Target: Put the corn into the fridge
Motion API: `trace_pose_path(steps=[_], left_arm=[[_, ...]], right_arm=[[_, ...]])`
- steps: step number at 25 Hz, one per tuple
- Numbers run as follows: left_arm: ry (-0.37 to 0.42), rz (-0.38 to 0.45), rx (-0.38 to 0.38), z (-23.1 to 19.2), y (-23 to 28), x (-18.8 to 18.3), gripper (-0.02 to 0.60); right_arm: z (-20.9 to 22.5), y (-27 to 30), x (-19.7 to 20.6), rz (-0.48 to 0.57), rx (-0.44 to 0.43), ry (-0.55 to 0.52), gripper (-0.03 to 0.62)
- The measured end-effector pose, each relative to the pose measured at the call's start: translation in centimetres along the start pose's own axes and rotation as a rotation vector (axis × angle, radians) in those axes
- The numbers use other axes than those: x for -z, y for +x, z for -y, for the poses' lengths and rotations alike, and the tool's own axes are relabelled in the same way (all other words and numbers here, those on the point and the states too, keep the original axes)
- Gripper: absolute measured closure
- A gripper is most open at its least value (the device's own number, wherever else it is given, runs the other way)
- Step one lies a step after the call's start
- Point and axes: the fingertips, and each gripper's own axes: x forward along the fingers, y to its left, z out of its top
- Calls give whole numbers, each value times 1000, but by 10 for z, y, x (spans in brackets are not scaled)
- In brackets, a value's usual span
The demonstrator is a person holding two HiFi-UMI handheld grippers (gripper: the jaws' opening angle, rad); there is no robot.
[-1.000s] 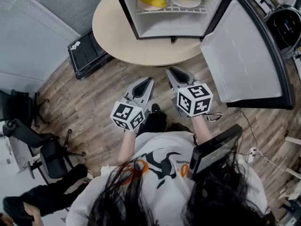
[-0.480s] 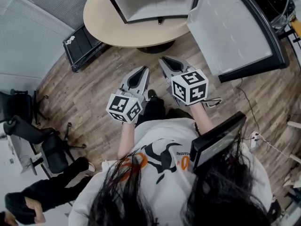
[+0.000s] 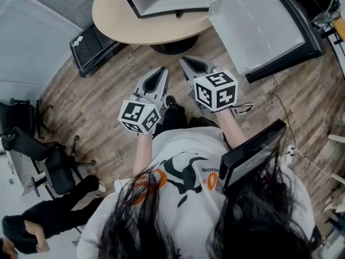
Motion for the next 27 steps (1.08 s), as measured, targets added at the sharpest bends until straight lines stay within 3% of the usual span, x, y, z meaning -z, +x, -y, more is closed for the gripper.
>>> trace_pose_path(steps=[27], left_arm=[[12,39,6,7,-6,-15,568]], right_arm=[[-4,-9,0,-25,4,-32,566]])
